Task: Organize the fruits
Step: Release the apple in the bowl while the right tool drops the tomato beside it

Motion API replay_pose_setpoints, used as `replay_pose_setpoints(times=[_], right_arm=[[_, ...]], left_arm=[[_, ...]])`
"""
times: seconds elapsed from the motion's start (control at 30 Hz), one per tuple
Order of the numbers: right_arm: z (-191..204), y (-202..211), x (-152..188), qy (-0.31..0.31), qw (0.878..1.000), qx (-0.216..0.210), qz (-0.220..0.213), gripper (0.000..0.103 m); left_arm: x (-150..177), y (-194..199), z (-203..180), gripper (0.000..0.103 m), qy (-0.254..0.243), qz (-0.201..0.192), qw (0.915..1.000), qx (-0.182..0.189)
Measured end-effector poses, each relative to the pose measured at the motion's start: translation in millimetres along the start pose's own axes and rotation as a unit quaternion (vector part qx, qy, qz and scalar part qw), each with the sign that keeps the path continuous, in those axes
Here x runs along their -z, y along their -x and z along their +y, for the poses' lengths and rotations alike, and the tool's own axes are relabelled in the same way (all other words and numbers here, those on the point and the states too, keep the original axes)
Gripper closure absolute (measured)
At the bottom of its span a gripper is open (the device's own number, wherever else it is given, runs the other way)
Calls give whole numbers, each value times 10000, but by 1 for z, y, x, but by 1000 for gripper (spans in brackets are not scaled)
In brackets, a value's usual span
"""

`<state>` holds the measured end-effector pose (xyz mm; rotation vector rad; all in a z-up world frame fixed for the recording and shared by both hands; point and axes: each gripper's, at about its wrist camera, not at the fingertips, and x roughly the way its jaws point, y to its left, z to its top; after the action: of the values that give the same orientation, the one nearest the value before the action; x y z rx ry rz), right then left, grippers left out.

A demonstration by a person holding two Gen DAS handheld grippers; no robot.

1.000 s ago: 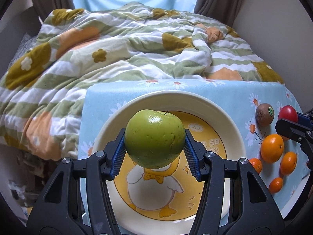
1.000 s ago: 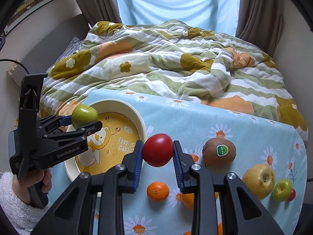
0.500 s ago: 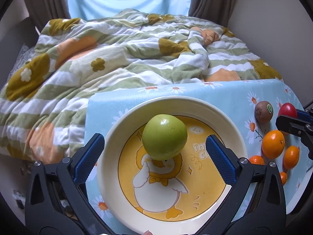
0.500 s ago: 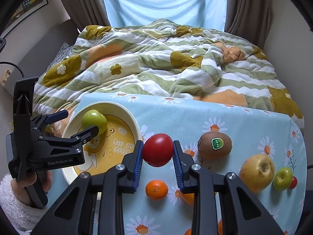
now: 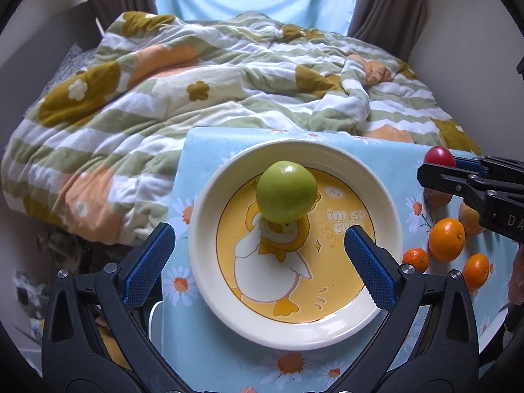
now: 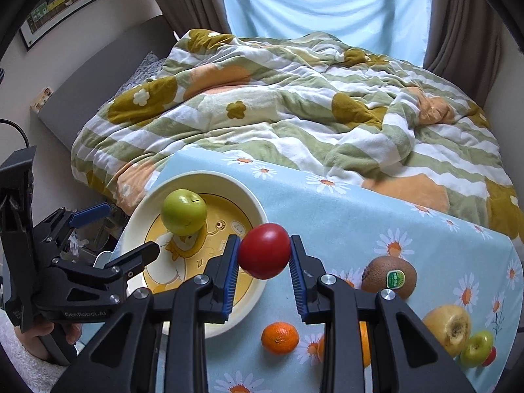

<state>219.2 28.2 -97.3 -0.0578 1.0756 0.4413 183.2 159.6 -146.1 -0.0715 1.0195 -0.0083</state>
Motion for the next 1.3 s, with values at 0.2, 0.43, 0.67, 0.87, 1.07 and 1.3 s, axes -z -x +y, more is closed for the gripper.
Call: replay_pose_setpoints(times=[0.2,0.43,0.67,0.87,1.07,1.3], right_arm=[[17,-30,-11,483,9983,-243,206,76],[30,-63,-21,829,9952,-382,344,76],[39,-73,-23,1141,9923,-303,369,63],[44,-62,-21,1177,9923,-344,187,6],[44,-53,-15,1080,9936,-322,110,6],[46,-23,-15,772,9968,-221,8,6]], left_arm=[[17,10,13,0,300,29,9995,-133],[35,11,27,0,590,91,9980,-214],[42,10,34,0,762,99,9969,-174],[41,13,37,0,766,75,9970,-126],[38,20,37,0,702,45,9975,-94],[32,39,35,0,506,-12,9987,-39]])
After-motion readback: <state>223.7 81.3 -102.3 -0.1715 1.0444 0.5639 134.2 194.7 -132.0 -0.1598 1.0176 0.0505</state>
